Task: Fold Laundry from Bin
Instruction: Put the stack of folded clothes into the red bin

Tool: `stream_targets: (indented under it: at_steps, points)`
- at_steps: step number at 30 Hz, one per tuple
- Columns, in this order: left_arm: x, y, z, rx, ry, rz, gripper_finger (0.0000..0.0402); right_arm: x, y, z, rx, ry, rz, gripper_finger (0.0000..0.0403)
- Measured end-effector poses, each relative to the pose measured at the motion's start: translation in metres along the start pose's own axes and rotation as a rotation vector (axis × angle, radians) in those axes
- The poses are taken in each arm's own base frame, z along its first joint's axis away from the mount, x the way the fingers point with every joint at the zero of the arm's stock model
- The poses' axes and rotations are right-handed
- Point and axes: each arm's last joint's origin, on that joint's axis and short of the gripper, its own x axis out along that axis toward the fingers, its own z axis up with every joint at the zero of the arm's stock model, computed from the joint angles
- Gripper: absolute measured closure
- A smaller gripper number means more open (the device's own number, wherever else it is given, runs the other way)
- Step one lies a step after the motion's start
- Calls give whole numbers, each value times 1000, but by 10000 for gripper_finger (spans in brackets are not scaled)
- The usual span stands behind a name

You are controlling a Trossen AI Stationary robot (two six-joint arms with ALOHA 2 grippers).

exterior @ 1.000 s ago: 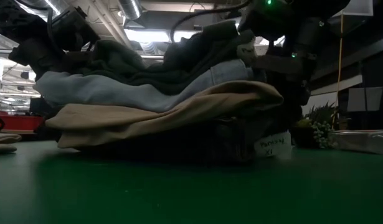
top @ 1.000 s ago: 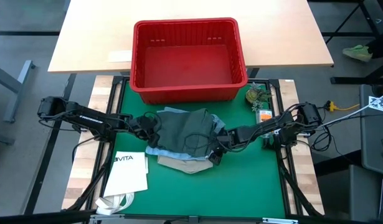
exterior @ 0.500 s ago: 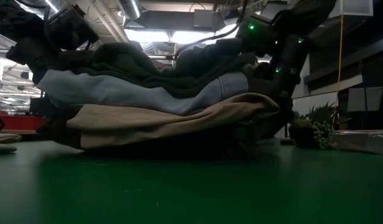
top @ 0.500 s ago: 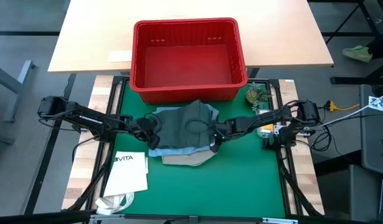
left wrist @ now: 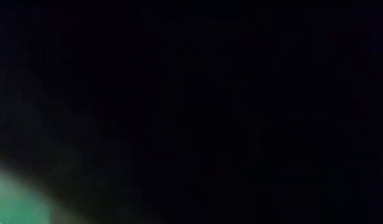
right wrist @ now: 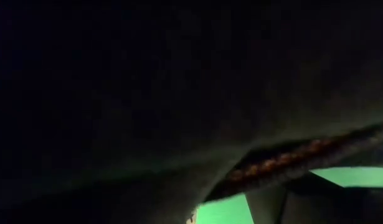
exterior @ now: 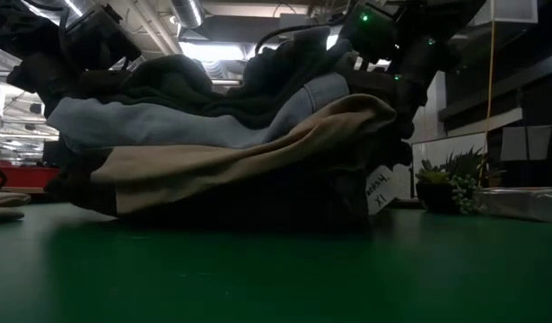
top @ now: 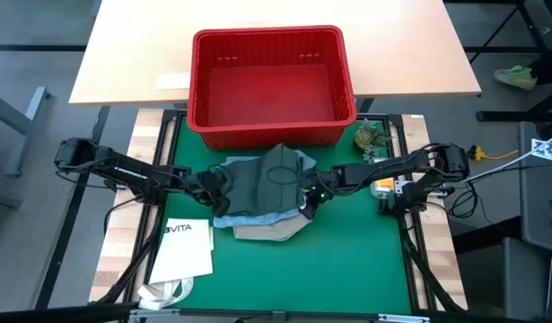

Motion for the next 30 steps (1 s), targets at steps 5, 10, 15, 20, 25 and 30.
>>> stream_targets:
  at_steps: [5,10,15,20,25,30]
  points:
    - [0,0,0,-2,-1,0,392,3,-1,-1,0,7,-22,260]
    - [0,0,0,-2,-5,2,392,12,-4,-4,11,47,-49,260]
    - [0,0,0,-3,-6,3,392,13,-5,-5,64,59,-49,260]
    - [0,0,0,-3,-7,4,392,13,-5,-6,86,67,-56,260]
    - [0,-1,1,-3,-9,1,392,13,-8,-11,104,116,-94,260]
    - [0,-1,1,-3,-11,0,392,12,-10,-13,126,127,-128,258]
